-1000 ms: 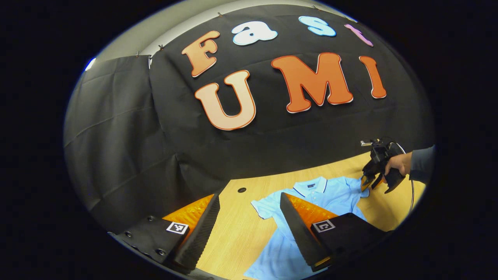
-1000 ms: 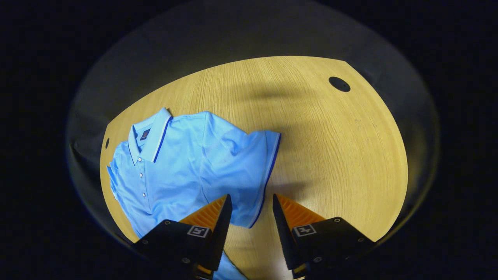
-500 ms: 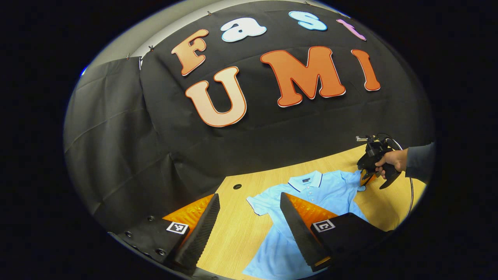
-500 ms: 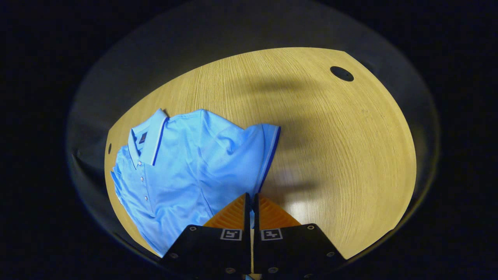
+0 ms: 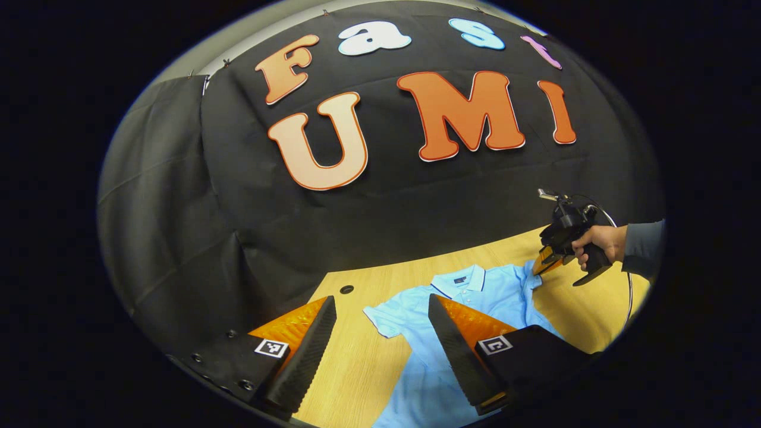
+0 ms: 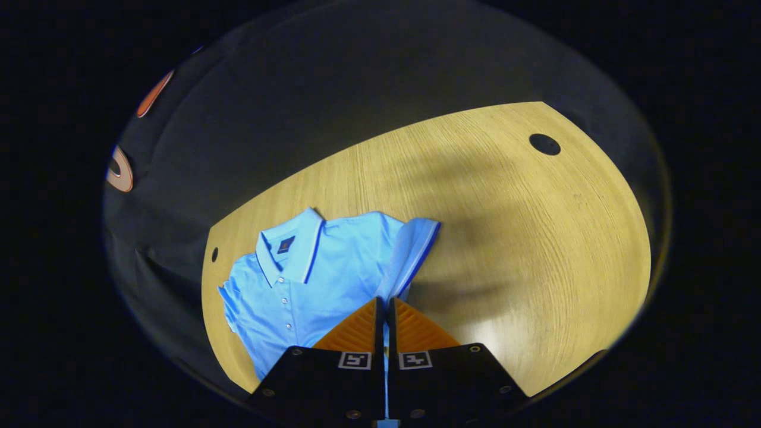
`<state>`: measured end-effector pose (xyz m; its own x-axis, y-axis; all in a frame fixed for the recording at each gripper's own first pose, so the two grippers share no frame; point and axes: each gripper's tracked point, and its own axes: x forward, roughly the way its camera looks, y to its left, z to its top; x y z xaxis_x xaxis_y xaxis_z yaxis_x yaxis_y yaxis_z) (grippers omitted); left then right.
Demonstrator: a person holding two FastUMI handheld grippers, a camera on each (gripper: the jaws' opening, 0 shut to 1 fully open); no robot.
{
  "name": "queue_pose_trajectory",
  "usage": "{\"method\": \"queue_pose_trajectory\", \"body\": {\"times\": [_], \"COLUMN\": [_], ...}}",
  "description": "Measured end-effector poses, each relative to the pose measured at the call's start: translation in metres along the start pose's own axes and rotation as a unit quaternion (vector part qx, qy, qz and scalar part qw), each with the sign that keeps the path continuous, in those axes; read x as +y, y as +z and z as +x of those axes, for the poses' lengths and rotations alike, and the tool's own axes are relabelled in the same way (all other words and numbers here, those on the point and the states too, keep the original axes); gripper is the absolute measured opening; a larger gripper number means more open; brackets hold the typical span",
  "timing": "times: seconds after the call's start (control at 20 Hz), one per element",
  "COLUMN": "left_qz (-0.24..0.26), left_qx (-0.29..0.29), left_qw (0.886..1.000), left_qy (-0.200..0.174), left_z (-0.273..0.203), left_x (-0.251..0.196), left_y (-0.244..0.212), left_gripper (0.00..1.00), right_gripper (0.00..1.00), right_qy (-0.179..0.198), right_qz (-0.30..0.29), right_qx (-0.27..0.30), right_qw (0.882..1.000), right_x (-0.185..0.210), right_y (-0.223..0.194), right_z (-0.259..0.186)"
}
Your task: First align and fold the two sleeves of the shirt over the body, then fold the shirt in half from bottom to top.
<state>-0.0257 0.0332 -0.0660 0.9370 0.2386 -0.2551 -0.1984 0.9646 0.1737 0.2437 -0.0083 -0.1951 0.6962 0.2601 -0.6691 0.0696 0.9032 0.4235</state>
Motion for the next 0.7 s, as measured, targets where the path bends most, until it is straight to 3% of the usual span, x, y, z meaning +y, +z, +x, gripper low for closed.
{"method": "queue_pose_trajectory", "body": {"times": [0.4, 0.5, 0.65, 0.7], "left_qz": [-0.037, -0.048, -0.074, -0.077], "left_qx": [0.001, 0.012, 0.039, 0.051], "left_qw": [0.999, 0.998, 0.993, 0.992], "left_qy": [-0.031, -0.044, -0.077, -0.088], "left_z": [0.058, 0.076, 0.110, 0.121], "left_x": [0.040, 0.049, 0.054, 0.054], "left_y": [-0.022, -0.034, -0.049, -0.055], "left_gripper": [1.00, 1.00, 1.00, 1.00], "right_gripper": [0.01, 0.01, 0.19, 0.32], "right_qy": [0.014, 0.008, -0.033, -0.040], "right_qz": [-0.049, -0.052, -0.105, -0.112], "right_qx": [-0.014, -0.007, -0.030, -0.038], "right_qw": [0.999, 0.999, 0.994, 0.992], "right_x": [0.075, 0.078, 0.060, 0.057], "right_y": [-0.009, -0.018, -0.018, -0.018], "right_z": [0.010, 0.007, -0.012, -0.020]}}
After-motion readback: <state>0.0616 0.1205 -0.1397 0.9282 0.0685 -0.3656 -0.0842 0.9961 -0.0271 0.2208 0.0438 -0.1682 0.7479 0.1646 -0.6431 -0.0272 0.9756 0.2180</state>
